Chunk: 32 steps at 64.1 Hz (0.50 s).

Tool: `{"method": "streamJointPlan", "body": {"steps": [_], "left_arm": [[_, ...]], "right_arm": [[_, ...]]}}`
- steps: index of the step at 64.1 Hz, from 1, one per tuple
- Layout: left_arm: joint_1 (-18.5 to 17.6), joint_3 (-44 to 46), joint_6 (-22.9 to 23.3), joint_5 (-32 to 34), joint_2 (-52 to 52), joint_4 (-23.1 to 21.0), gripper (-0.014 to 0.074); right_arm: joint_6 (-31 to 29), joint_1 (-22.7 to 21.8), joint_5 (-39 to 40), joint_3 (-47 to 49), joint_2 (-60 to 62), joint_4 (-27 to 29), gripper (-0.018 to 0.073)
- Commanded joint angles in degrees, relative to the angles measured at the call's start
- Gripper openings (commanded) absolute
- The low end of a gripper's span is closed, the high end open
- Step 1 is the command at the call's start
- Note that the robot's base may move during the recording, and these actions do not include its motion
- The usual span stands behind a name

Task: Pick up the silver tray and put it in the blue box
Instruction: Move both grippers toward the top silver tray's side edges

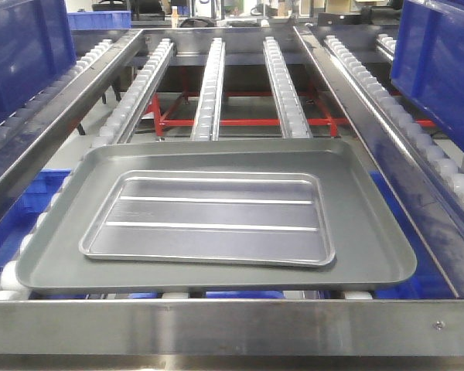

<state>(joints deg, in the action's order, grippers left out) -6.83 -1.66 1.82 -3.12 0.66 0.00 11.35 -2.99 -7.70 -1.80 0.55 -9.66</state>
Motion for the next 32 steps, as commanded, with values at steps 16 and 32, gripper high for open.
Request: {"method": "streamJointPlan", "body": {"steps": [16, 32], "left_arm": [[0.0, 0.1, 0.1, 5.1, 1.1, -0.5, -0.0104], [0.0, 0.1, 0.1, 5.8, 1.1, -0.5, -0.0104]], "right_arm": [[-0.4, -0.2, 5.2, -0.1, 1.1, -0.6, 0.0056], [-1.7, -0.2, 5.2, -0.1, 1.1, -3.9, 0.0056]]}}
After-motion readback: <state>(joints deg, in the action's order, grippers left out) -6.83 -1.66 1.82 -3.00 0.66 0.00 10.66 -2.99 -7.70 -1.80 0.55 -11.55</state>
